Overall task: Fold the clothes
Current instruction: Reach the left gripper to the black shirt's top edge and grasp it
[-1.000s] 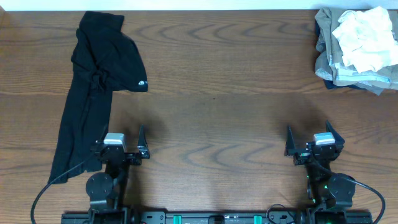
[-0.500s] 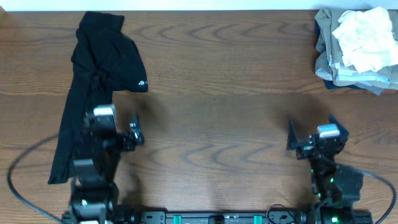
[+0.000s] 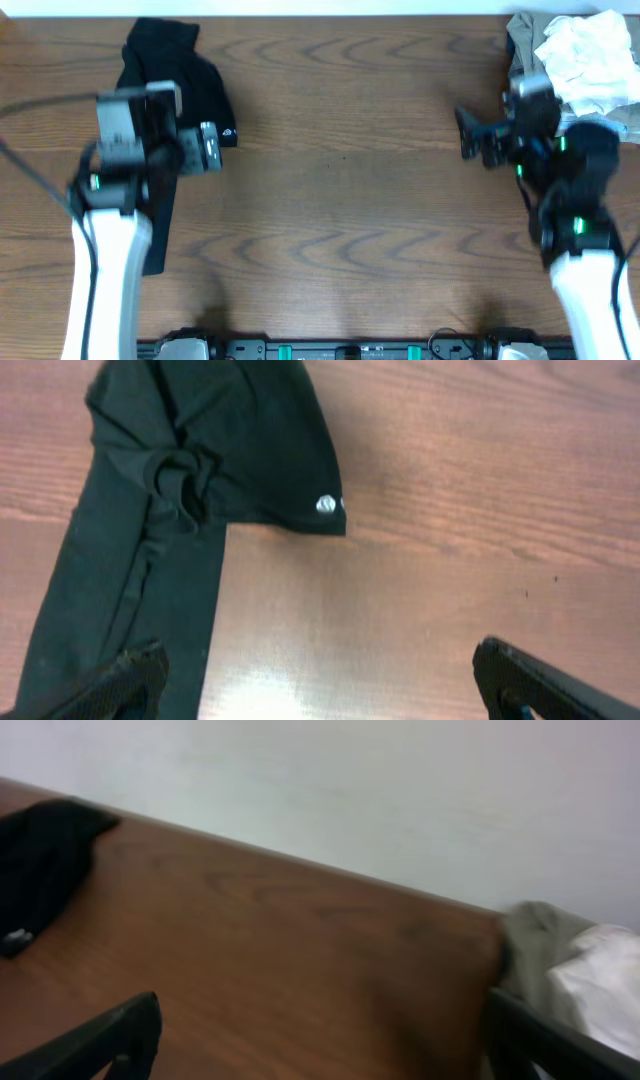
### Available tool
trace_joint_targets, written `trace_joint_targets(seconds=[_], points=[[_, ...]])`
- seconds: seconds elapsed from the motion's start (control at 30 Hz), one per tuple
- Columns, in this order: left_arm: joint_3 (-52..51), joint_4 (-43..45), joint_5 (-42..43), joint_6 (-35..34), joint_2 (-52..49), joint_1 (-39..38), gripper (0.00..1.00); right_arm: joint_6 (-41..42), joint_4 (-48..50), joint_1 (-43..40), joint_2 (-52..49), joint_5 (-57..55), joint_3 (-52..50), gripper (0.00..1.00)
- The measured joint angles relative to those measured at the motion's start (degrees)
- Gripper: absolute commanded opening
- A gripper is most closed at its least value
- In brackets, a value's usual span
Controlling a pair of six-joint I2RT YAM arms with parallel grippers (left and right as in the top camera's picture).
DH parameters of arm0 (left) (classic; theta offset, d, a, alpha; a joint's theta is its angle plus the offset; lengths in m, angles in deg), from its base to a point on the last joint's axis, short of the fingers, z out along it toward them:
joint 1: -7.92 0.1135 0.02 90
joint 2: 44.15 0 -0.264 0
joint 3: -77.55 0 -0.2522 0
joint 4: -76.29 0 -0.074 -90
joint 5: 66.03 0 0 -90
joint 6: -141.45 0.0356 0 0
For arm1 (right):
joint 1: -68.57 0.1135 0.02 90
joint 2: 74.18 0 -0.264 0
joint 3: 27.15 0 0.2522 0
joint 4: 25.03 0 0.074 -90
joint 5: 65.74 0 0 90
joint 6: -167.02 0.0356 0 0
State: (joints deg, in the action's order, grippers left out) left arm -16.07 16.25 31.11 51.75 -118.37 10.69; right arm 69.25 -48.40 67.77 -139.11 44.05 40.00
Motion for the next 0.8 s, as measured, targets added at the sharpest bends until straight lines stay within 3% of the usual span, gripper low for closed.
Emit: trace_joint_targets(seconds=[0.1, 0.27, 0.53, 0.8], points=[[6.40, -1.40, 0.00, 0.17, -6.25, -0.04, 0.98, 0.04, -7.04, 0.00, -9.75, 2.54, 9.77, 0.99], [8.50, 4.57, 0.00, 1.03, -10.91, 0.02, 0.98, 0.07, -11.82, 0.00, -21.49, 5.40, 19.26, 0.99], [8.87, 12.74, 0.35, 1.18, -16.41, 5.92, 0.96, 0.07, -10.29, 0.00, -29.03, 9.35, 20.02, 0.99], [8.90, 18.21, -0.52, 1.20, -29.86, 10.47, 0.92, 0.07, -10.69, 0.02, -31.39, 10.51, 20.04, 0.95]])
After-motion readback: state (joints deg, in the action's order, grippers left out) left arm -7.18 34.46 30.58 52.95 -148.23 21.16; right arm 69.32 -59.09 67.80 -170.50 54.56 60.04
